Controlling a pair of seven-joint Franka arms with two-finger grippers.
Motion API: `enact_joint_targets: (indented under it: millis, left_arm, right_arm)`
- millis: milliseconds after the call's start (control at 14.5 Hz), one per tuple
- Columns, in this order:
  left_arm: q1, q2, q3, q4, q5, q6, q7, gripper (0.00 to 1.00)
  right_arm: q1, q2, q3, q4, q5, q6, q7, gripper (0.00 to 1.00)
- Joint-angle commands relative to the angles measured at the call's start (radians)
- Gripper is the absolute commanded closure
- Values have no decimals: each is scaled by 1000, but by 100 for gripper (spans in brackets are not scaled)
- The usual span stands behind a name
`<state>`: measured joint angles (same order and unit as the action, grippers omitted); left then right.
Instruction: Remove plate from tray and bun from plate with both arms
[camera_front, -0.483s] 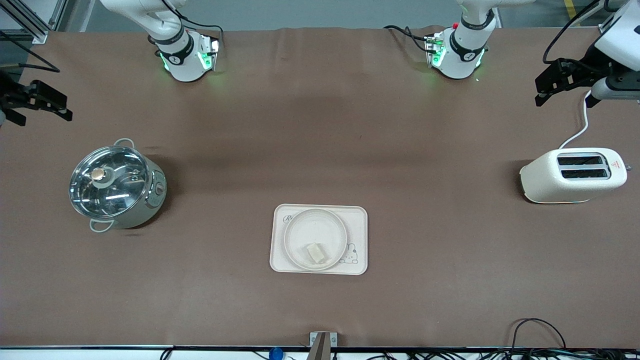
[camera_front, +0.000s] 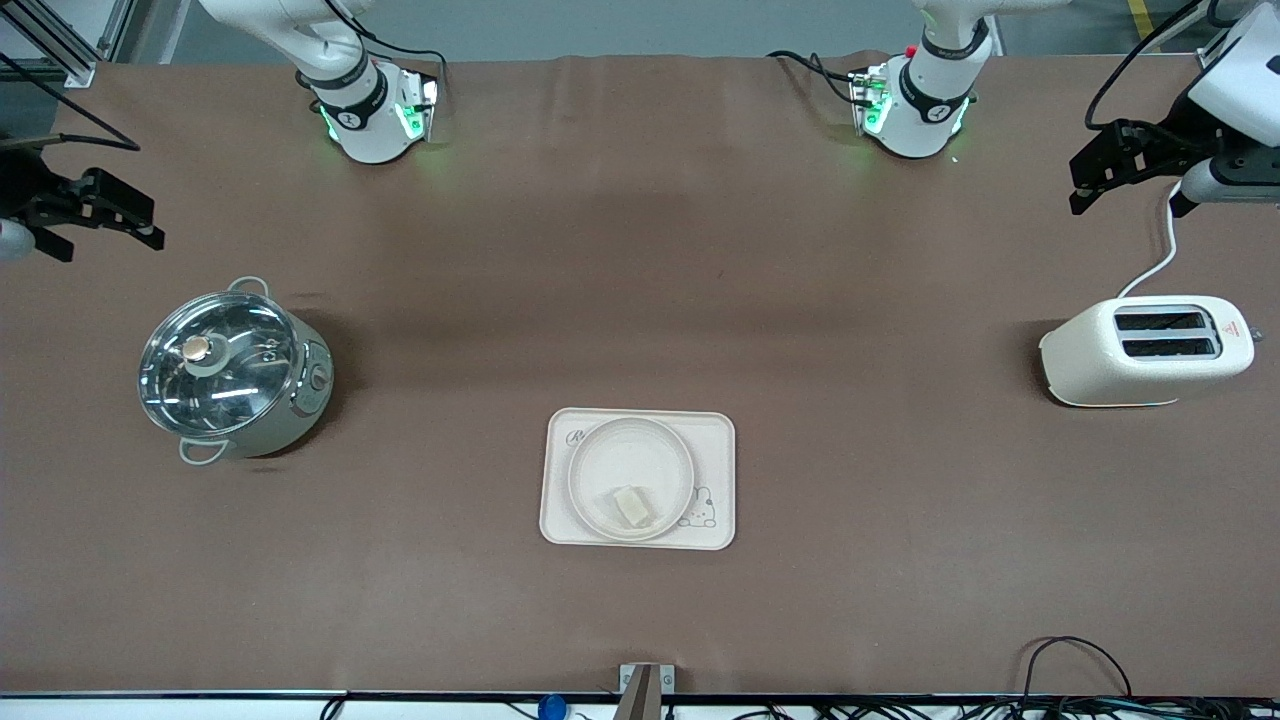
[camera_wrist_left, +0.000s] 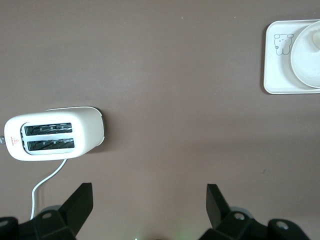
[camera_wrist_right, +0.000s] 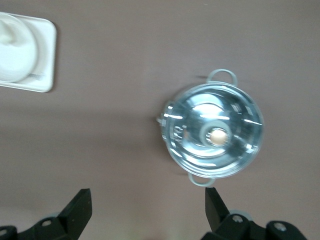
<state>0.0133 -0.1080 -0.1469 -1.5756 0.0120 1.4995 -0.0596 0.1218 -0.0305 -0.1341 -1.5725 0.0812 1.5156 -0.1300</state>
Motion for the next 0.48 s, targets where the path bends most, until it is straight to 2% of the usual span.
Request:
enact_joint_targets:
  millis: [0,138,414]
  left_arm:
    - [4,19,-3,39,6,-22,7,0]
    - [2,27,-3,37,3,-22,4,0]
    - [4,27,-5,29,3,-21,-5,0]
  right_arm:
    - [25,104,-1,-23,109,75,18,0]
    - [55,176,1,-50,144,155,20,0]
    - [180,348,-1,-64,307,352,82,0]
